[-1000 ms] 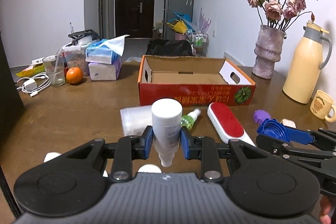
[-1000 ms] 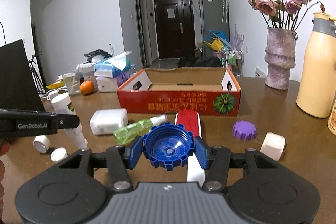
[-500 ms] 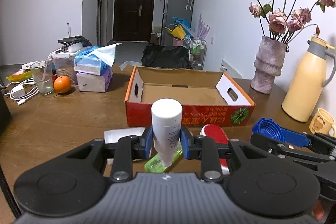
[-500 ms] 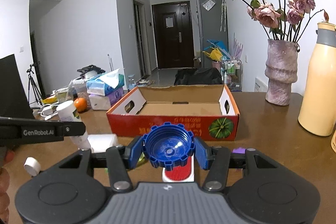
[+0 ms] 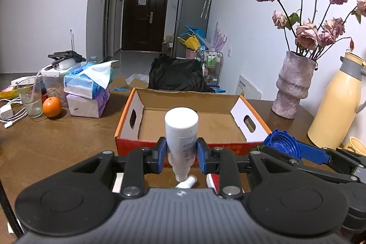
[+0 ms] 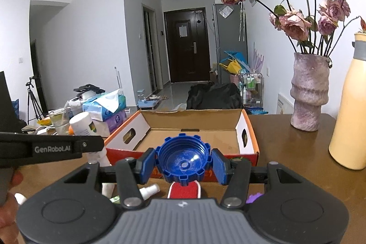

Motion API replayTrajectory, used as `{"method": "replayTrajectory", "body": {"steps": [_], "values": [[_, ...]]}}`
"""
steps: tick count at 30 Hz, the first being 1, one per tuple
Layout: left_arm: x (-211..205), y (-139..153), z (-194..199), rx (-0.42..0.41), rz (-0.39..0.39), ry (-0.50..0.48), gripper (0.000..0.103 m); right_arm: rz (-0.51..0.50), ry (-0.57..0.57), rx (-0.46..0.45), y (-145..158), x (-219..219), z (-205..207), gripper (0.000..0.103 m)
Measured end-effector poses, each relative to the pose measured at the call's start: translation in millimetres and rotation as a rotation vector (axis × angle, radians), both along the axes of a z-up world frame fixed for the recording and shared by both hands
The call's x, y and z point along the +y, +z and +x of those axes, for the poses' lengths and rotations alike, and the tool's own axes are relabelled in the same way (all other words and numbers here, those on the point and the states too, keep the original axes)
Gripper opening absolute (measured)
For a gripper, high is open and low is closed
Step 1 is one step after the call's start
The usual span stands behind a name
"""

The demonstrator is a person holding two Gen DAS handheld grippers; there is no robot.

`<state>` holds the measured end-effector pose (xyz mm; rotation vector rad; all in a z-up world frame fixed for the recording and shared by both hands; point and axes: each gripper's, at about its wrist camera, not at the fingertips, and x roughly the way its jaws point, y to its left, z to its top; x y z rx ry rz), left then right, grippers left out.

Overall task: Organize rigid objects
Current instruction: 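Lift the blue cap and white spray bottle and carry both over the cardboard box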

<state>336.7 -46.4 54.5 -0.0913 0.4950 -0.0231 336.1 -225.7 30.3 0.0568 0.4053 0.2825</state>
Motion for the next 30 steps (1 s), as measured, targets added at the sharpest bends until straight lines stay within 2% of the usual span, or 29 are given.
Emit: {"method": "replayTrajectory", "body": {"steps": [16,30], "values": [[0.0,2.2,52.9,-0.011,0.017,0.034,0.029,-0.027,0.012,-0.03,10.9,8.0,54.7,0.052],[-1.7,1.2,106.3,-0.007,0.051,0.072,0.029,-0.004,-0.021,-0.028,8.0,11.5,106.1,0.052]]}}
